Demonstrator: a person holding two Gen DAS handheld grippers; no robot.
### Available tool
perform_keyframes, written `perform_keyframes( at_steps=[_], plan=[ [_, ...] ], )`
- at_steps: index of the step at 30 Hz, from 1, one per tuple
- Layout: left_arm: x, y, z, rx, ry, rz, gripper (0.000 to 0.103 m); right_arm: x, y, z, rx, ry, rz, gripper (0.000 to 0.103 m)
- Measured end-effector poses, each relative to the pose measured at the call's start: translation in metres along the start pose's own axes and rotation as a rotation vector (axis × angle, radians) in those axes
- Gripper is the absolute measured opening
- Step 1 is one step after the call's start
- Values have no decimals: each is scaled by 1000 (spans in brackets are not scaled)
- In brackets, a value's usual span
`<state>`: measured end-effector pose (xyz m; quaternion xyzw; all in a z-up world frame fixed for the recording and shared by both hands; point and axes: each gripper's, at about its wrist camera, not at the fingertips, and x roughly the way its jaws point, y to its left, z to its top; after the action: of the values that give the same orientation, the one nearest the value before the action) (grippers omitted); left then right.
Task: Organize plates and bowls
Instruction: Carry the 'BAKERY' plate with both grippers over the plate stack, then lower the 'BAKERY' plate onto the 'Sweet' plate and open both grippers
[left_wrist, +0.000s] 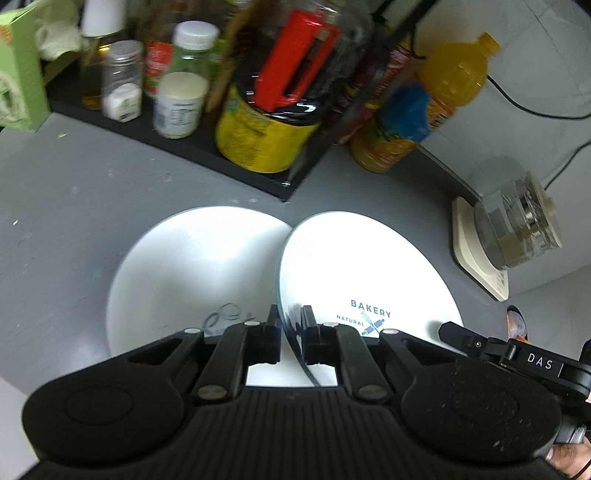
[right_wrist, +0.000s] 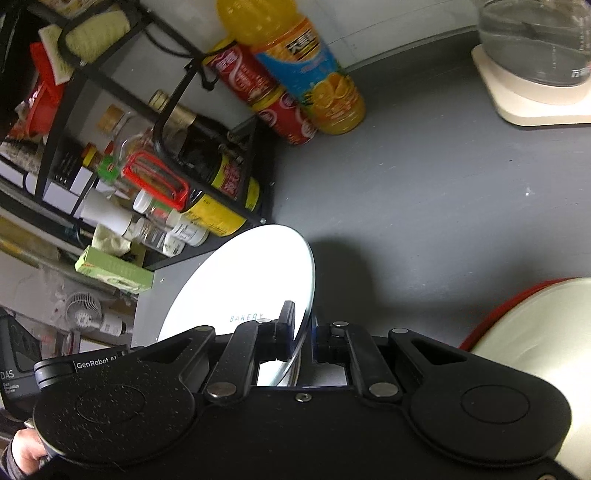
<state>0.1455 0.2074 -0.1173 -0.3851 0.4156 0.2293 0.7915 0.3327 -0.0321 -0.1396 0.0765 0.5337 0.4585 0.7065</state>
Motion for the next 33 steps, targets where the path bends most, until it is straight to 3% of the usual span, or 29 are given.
perform_keyframes(
  at_steps=[33],
  plan=[
    [18, 66, -32, -151, 48, 40, 12, 43, 41, -21, -181, 103, -122, 9]
  ],
)
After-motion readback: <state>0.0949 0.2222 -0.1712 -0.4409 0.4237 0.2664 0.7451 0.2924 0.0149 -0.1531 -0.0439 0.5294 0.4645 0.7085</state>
